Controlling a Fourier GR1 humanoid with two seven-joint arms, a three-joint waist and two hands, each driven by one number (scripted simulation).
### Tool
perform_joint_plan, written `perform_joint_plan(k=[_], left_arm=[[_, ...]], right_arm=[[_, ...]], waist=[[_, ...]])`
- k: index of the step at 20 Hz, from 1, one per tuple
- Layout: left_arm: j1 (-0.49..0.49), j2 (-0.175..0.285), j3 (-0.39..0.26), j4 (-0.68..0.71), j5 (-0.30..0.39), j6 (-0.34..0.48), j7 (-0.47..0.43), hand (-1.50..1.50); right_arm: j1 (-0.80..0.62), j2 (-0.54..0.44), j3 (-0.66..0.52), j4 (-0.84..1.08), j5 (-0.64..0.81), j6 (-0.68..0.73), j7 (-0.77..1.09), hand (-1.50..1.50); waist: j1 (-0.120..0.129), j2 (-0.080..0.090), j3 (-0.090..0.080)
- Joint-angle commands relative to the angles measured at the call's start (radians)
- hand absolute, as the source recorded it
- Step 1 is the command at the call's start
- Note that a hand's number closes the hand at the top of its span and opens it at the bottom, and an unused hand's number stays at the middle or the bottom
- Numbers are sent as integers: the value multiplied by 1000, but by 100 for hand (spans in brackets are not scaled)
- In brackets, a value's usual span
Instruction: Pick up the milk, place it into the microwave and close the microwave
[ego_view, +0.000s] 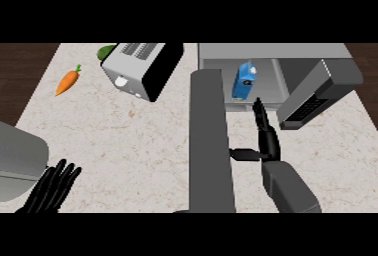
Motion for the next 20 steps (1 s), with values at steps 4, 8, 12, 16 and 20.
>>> perform_joint_plan(k=[4, 8, 12, 16, 20], left_arm=[[7, 8, -97, -55, -79, -36, 36, -150], [-53, -32, -185, -46, -185, 30, 44, 150], [-168, -33, -222, 64, -235, 87, 52, 150], [-215, -33, -312, 86, -305, 158, 62, 150], [-357, -33, -437, 179, -346, 323, 103, 150]], right_arm=[[222, -5, 75, -259, -2, 55, 43, -150], [372, -45, 68, -420, -72, 194, 31, -150], [540, -51, 112, -664, -97, 216, 104, 150], [688, -91, 101, -846, -159, 265, 159, -150], [698, -126, 54, -945, -218, 271, 245, -150]], waist=[[-13, -5, -1], [-24, -6, -1], [-17, -1, -2], [-9, 2, -1], [-7, 4, 0]])
